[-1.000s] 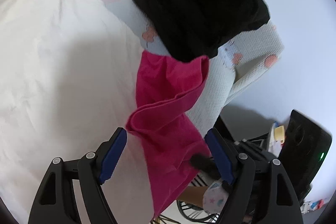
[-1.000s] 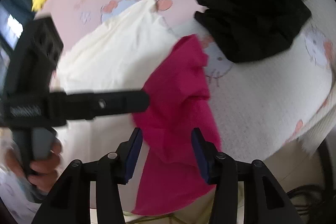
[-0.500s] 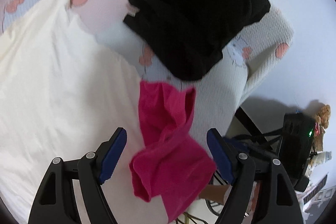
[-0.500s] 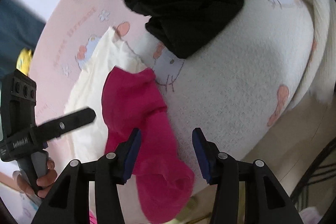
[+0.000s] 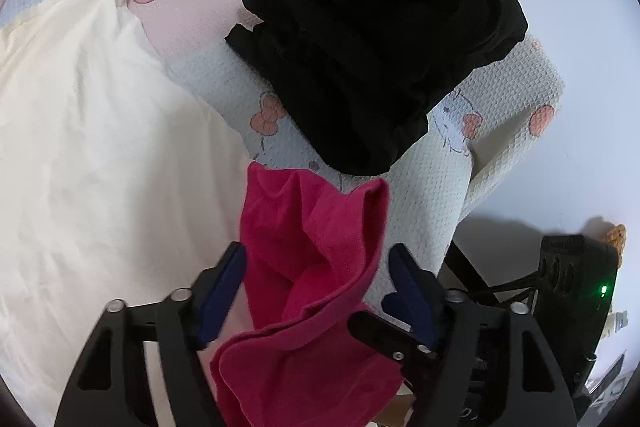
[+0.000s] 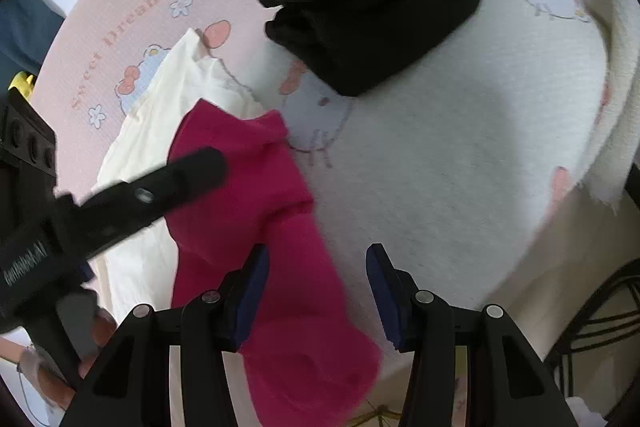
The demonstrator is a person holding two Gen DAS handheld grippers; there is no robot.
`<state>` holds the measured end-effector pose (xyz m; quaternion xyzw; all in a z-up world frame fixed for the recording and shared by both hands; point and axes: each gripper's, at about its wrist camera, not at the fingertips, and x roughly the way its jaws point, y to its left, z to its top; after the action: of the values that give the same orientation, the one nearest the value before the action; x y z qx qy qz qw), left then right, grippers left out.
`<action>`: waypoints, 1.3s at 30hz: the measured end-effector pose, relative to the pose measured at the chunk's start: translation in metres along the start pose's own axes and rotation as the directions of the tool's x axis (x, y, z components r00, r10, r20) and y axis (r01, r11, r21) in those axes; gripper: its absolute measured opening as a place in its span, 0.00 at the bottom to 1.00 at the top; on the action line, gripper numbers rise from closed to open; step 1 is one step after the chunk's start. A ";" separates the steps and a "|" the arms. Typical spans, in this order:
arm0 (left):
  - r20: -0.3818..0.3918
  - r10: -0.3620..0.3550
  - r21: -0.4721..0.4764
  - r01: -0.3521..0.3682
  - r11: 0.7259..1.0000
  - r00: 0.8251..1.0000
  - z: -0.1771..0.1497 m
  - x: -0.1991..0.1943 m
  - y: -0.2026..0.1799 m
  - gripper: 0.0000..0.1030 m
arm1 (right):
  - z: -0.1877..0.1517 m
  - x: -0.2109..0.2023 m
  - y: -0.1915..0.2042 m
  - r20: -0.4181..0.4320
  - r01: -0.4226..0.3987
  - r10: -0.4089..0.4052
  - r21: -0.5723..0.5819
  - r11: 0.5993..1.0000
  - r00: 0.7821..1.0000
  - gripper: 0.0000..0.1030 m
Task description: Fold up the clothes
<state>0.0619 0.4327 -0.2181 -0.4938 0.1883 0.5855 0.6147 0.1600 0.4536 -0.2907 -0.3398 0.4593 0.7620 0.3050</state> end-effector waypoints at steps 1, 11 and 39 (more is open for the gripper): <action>0.003 0.007 0.006 -0.007 1.000 1.000 0.000 0.001 0.001 0.62 | 0.001 0.004 0.003 -0.003 0.007 -0.007 -0.003 1.000 1.000 0.48; 0.026 0.005 -0.029 -0.004 1.000 1.000 0.004 0.006 0.016 0.16 | -0.007 0.019 0.019 0.019 0.057 -0.056 -0.054 0.997 0.998 0.39; 0.070 0.100 -0.236 -0.081 0.968 0.993 -0.006 -0.010 0.083 0.85 | 0.023 -0.003 0.036 -0.027 0.079 -0.084 -0.151 0.985 0.996 0.59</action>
<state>-0.0138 0.4077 -0.2445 -0.5290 0.1154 0.6505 0.5326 0.1285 0.4602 -0.2628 -0.3929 0.3916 0.7754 0.3016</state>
